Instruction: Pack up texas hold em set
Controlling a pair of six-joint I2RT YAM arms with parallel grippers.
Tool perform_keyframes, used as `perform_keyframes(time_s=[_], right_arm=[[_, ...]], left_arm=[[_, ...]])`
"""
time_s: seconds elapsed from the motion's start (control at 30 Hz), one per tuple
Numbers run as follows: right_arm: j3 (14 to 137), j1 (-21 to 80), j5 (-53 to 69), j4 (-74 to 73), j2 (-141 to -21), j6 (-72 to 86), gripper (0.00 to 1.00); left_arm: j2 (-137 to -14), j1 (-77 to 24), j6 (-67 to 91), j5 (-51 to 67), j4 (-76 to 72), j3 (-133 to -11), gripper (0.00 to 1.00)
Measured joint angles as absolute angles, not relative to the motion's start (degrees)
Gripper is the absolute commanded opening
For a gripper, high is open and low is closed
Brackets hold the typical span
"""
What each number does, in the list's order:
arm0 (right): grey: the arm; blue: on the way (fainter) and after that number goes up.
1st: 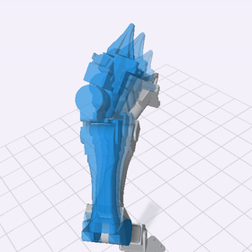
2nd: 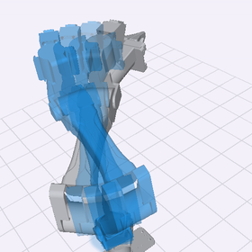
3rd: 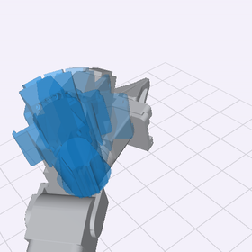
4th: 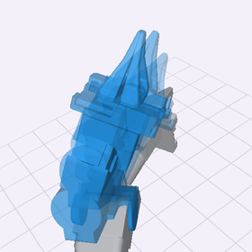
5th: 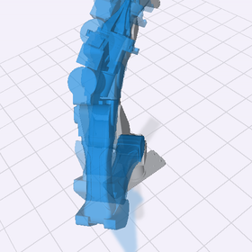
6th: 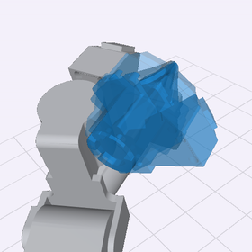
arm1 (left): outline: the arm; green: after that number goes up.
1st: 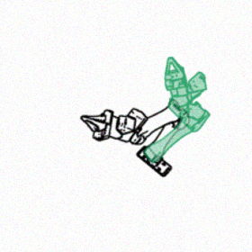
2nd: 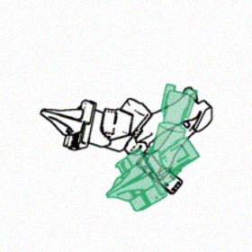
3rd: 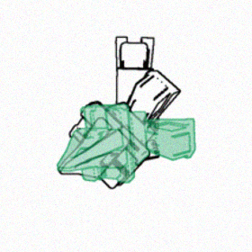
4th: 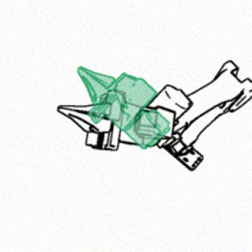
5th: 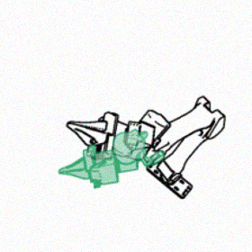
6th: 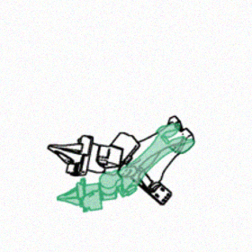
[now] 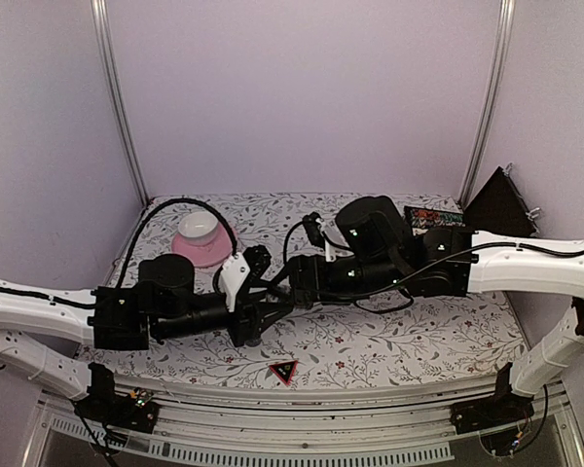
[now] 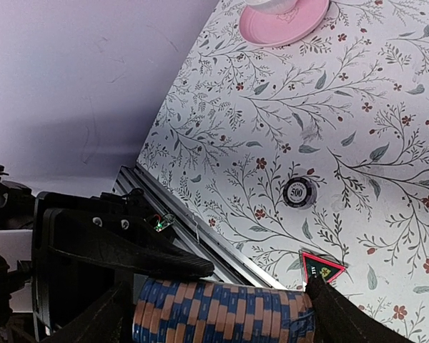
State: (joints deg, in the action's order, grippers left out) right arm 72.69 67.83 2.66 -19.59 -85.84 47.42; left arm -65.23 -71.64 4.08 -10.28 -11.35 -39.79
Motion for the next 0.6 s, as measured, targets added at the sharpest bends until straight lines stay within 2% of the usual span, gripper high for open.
perform_keyframes(time_s=[0.4,0.6], right_arm=[[72.69,68.16,2.96,-19.73,-85.91,48.10,0.84],[72.69,68.20,3.14,-19.79,-85.91,48.66,0.74]], left_arm=[[-65.30,-72.53,3.40,-11.33,-12.21,-39.79,0.00],[-65.30,-72.86,3.14,-11.97,-12.82,-39.79,0.00]])
